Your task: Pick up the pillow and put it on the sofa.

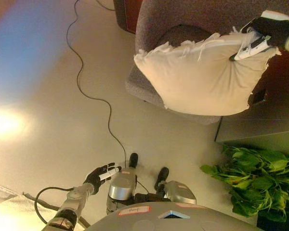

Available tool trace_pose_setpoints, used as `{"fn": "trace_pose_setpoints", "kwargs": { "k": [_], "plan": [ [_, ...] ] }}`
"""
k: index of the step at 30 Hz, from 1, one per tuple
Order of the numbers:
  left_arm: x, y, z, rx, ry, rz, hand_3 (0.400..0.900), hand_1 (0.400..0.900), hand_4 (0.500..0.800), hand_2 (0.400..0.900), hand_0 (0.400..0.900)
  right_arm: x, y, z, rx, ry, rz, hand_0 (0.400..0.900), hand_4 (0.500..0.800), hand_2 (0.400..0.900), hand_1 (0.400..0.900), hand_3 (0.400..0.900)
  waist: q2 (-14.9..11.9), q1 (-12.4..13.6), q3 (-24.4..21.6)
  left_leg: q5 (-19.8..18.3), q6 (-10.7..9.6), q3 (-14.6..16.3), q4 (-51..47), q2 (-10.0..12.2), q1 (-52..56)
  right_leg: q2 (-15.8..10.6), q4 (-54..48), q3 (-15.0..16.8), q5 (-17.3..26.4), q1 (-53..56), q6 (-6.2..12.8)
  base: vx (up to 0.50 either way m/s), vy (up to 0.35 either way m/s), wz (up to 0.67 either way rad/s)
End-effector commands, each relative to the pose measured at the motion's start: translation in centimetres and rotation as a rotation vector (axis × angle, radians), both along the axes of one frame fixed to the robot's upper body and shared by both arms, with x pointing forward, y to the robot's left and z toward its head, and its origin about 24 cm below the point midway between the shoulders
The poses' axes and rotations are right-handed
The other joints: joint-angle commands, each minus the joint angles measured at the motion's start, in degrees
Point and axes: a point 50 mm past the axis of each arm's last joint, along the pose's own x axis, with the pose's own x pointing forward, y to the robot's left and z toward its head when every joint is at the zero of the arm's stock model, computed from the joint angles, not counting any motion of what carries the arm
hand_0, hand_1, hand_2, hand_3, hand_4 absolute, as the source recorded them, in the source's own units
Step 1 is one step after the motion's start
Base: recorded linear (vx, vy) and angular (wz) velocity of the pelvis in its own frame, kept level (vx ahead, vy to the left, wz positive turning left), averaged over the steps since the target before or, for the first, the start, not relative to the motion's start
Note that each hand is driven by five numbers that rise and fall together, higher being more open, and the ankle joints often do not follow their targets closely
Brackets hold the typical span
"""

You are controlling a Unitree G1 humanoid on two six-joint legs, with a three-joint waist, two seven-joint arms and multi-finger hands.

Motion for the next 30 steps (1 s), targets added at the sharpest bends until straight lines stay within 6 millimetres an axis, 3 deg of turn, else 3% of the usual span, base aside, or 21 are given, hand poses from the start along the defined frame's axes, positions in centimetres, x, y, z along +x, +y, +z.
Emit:
{"fn": "trace_pose_setpoints", "kwargs": {
  "k": [1,15,18,19,30],
  "plan": [
    [-2.7,0.8,-0.5,0.04,0.078,-0.047,0.9,0.9,0.8,0.9,0.9,-0.7,1.1,10.2,0.109,-0.367,0.003,0.4,0.5,0.4,0.4,0.4,-2.1,1.8,-7.1,-5.0,-4.7,-0.6,3.5,1.9,-3.0,-0.7,0.9,-0.2,-0.5,-2.9,1.1,-0.06,-0.035,0.17],
    [-0.8,0.8,0.7,0.006,-0.039,-0.057,0.9,0.9,0.8,0.9,0.9,-1.0,-1.9,11.6,0.197,-0.369,-0.241,0.4,0.5,0.4,0.4,0.4,1.8,4.5,-2.2,-3.4,-5.4,-3.3,2.1,1.6,-6.4,-1.7,0.8,-1.6,-0.3,-6.2,0.92,-0.07,-0.013,0.1],
    [-0.7,0.7,0.8,-0.002,-0.052,-0.061,0.9,0.9,0.8,0.9,0.9,-1.3,-2.5,12.1,0.188,-0.434,-0.309,0.4,0.5,0.4,0.4,0.4,2.5,4.7,-1.7,-3.0,-5.5,-3.5,1.7,1.6,-6.6,-1.9,0.9,-1.7,-0.2,-6.7,0.92,-0.02,-0.002,0.07],
    [-0.6,0.6,0.8,-0.009,-0.057,-0.058,0.9,0.9,0.8,0.9,0.9,-1.5,-3.2,12.1,0.191,-0.473,-0.387,0.9,0.8,0.9,0.9,0.9,2.7,4.7,-1.5,-2.9,-5.6,-3.5,1.6,1.6,-6.7,-1.9,1.0,-1.7,-0.2,-6.9,0.95,-0.03,0.011,0.0],
    [-1.2,0.8,0.9,-0.038,-0.049,-0.046,0.9,0.9,0.8,0.9,0.9,-2.8,-4.8,13.1,0.072,-0.474,-0.528,0.9,0.8,0.9,0.9,0.9,3.3,4.3,-2.1,-2.3,-5.9,-3.2,0.1,1.8,-5.9,-2.5,0.9,-1.5,-0.1,-7.1,1.29,-0.01,0.023,-0.01]
  ]
}}
